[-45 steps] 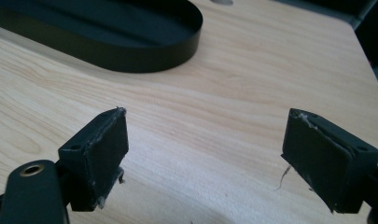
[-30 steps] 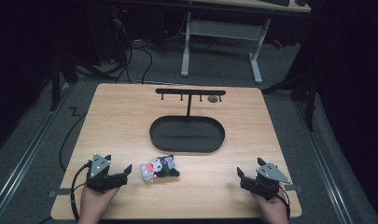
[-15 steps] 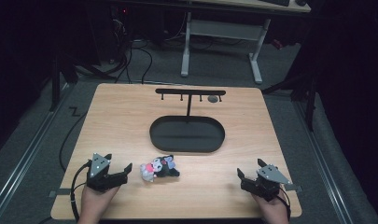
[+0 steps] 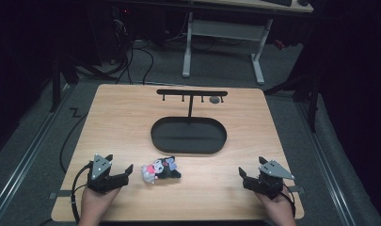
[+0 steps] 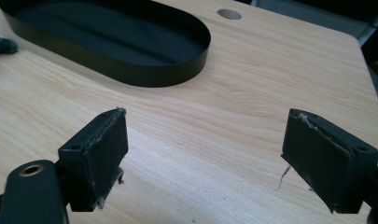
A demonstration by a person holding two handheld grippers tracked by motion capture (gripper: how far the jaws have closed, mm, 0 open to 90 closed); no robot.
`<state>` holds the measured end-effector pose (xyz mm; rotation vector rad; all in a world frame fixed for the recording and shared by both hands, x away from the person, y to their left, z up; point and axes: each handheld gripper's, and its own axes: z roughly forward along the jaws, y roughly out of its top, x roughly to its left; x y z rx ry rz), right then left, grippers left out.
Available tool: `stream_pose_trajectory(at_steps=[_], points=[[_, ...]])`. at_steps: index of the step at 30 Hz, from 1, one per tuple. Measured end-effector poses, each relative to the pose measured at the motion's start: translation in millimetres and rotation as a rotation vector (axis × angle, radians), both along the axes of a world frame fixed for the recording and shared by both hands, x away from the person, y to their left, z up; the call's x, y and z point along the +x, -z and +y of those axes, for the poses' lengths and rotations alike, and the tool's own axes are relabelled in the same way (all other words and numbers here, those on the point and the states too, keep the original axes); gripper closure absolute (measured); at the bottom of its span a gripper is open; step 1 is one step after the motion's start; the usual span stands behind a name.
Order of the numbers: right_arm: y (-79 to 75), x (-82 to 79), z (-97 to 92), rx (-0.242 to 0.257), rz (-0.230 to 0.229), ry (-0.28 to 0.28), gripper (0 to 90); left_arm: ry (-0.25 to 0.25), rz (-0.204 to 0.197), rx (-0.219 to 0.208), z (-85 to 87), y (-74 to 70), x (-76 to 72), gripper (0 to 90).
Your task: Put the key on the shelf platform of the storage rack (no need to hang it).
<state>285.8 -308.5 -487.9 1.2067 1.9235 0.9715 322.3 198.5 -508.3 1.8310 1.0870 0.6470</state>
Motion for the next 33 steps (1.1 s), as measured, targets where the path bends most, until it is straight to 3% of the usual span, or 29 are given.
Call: stream_pose_trajectory(at_steps=[11,16,20,26,33], points=[[15.1,-8.9,-4.8,0.053,-0.035,0.014,14.4,0.010,0.007,0.023,-7.2,-2.1,0.4,15.8],[17.0,-13.8,-10.7,0.080,-0.055,0.015,14.4,0.000,0.070,0.046,-17.4,-4.2,6.8,15.7],[18.0,-15.5,-13.2,0.094,-0.057,0.004,14.4,-0.006,0.086,0.066,-21.6,-8.1,8.2,15.7],[14.1,-19.3,-21.4,0.153,-0.067,0.001,14.5,0.013,0.089,0.149,-27.4,-27.4,8.7,15.6],[11.0,-24.7,-20.4,0.154,-0.074,-0.005,14.6,0.029,0.094,0.181,-27.0,-33.6,7.6,15.5]])
